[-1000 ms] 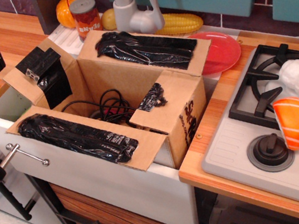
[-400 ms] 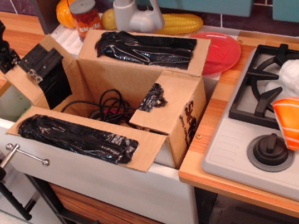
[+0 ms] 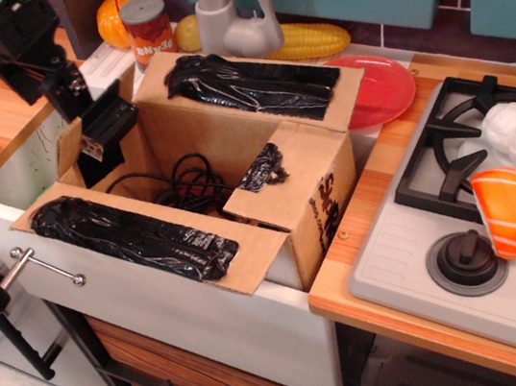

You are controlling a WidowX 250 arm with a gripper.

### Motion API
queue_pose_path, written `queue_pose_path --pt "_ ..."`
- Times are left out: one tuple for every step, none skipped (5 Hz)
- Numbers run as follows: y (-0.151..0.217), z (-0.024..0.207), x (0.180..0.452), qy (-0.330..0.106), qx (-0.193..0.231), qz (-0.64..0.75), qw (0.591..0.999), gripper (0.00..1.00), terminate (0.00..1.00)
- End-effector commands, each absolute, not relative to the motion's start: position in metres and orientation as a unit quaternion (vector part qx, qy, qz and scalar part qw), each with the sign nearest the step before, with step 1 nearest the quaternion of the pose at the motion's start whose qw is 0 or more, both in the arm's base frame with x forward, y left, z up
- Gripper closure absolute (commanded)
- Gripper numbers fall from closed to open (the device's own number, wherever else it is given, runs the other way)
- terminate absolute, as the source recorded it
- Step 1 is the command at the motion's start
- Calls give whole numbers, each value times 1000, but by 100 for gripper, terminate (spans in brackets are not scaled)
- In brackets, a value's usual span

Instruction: Close small4fbox flaps

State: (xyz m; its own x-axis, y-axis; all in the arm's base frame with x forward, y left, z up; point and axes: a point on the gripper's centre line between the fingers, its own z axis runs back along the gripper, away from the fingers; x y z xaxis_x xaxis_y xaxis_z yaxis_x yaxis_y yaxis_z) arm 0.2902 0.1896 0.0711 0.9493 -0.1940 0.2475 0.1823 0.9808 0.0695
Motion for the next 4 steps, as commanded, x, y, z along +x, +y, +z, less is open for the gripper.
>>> queue_pose_path --pt "173 81 297 -167 28 -80 982 0 0" --pt "169 69 296 -174 13 -69 982 0 0" --pt "167 54 295 -183 12 -70 981 0 0" --pt "165 44 293 -189 18 -73 979 0 0"
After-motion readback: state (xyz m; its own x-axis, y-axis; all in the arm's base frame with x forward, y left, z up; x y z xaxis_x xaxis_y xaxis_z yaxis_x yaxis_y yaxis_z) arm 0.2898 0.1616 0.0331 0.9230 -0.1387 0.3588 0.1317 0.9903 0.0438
